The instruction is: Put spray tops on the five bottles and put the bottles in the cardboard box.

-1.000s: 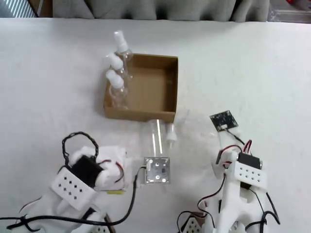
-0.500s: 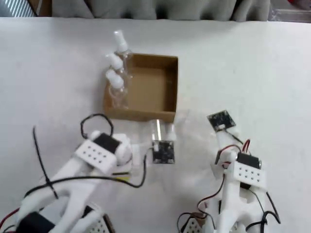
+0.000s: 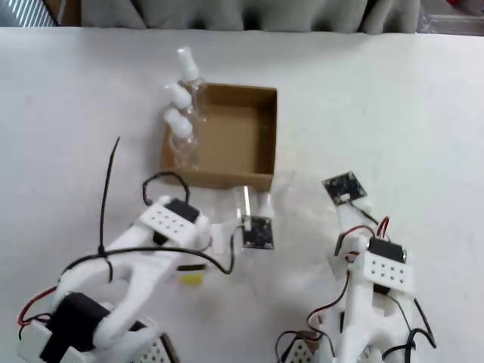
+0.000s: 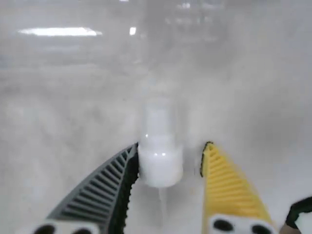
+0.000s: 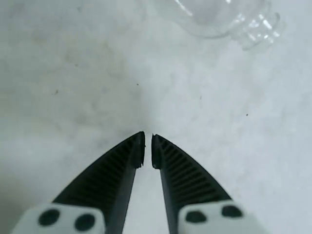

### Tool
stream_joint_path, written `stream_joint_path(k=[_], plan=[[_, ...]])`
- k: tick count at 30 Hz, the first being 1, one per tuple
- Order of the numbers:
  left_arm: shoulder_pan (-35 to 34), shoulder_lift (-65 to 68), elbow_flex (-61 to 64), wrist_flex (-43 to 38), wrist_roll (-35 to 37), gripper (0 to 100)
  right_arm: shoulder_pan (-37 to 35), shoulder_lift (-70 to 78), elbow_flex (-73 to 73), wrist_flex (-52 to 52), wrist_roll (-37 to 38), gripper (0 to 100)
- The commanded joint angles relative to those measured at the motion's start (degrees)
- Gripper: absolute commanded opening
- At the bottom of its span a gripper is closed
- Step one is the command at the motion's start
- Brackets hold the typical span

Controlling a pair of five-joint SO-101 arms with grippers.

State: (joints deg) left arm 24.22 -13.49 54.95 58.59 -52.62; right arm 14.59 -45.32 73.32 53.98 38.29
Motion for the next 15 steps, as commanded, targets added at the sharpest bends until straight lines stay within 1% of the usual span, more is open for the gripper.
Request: stream_joint_path(k=[1,2,4,8,11,15], plan=[[2.42,0.31,-2.37,-0.53,2.29,6,-0.13,-1.01,-0.26,0.13,0.70,1.7],[3.12,0.40,-2.37,-0.53,2.99,1,-0.13,-1.01,-0.26,0.13,0.70,1.7],[3.74,0.04,-2.20,0.00,4.66,4,-0.13,-1.01,-0.26,0.13,0.70,1.7],[2.86,-0.13,-1.49,0.18,9.85,2,-0.13,-1.01,-0.26,0.13,0.70,1.7],[-0.66,-1.45,-1.85,0.35,13.89,2,-0.13,-0.92,-0.18,0.13,0.70,1.7],[-8.40,-7.08,-1.49,0.35,21.80,2,-0.13,-0.75,-0.18,0.13,0.70,1.7]])
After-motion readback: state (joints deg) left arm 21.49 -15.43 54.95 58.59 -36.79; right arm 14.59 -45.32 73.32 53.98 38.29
